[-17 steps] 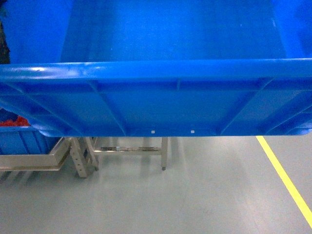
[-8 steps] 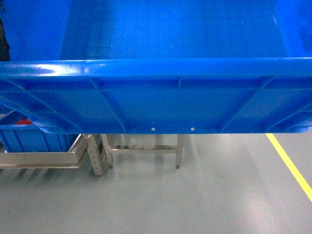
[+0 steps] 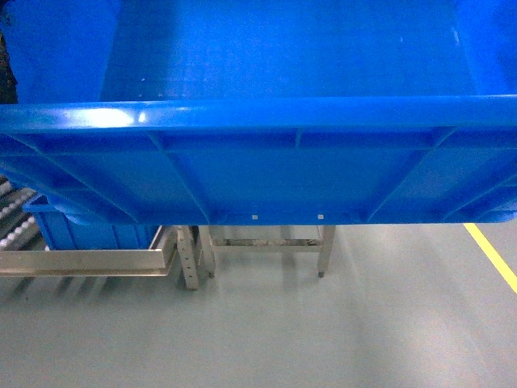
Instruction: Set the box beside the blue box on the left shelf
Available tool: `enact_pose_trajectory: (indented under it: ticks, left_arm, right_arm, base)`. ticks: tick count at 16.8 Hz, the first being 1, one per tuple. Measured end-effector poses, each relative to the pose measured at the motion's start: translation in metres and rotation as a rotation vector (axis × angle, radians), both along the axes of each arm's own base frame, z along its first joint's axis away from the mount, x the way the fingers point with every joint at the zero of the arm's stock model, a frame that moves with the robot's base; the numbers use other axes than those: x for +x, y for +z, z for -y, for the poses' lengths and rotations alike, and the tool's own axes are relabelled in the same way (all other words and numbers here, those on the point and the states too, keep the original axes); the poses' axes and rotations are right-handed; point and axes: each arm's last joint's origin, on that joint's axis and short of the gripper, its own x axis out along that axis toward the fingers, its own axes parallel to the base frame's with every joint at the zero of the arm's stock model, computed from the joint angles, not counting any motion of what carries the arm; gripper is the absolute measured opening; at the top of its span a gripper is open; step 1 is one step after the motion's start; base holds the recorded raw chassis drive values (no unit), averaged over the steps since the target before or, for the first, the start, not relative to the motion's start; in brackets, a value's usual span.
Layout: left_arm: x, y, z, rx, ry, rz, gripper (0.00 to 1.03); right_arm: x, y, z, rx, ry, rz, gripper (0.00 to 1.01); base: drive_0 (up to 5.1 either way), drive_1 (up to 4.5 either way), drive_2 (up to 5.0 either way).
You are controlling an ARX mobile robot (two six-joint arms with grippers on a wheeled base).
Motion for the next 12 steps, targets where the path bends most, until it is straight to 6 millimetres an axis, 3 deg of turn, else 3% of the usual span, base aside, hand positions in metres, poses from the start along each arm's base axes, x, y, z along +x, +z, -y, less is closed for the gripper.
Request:
enact_pose_trajectory:
  ticks: [12]
  left_arm:
    - [0.0000,0.0001,0.0000,0.001,0.000,0.000,0.20]
  right_arm:
    - [-0.0003,-0.0001,-0.0001,0.000,0.001,-0.003,0.21]
  base:
    - [-5.1,2.37,2.4]
